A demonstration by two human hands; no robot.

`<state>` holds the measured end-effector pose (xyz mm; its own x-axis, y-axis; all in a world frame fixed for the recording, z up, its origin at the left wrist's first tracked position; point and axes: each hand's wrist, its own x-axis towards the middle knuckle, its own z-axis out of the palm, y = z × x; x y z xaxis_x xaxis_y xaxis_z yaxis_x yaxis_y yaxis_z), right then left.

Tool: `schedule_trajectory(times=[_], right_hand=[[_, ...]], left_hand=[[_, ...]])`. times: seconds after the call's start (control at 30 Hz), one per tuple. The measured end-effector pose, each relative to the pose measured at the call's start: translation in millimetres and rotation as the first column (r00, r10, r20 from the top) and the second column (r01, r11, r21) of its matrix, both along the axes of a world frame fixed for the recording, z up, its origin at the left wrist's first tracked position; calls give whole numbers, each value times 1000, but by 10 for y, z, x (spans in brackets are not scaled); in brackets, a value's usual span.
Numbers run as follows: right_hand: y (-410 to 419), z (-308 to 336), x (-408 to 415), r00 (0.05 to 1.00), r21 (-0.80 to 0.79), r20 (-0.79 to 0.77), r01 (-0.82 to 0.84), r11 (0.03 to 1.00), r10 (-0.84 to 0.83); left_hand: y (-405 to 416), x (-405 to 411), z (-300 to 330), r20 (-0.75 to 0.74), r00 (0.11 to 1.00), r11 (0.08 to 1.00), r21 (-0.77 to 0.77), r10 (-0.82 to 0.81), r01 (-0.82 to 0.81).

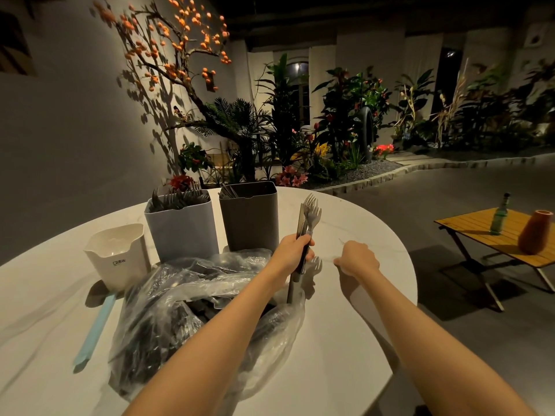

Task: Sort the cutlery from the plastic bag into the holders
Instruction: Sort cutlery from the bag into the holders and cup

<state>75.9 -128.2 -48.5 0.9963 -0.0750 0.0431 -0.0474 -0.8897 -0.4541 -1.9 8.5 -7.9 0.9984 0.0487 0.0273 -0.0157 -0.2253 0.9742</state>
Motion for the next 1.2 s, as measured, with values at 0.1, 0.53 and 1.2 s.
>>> schedule_trajectory(times=[0.1,0.53,1.2], right_hand=[[35,38,-28,1000,-32,-1,-29,999,29],[437,563,-325,909,685,114,-364,631,400],[931,991,-465,887,927,188,-302,222,423]], left_hand=[[15,0,11,5,1000,1000,3,13,-13],[206,-118,166,61,998,999,-24,27,-25],[541,-300,536,191,978,997,-35,79,-74]])
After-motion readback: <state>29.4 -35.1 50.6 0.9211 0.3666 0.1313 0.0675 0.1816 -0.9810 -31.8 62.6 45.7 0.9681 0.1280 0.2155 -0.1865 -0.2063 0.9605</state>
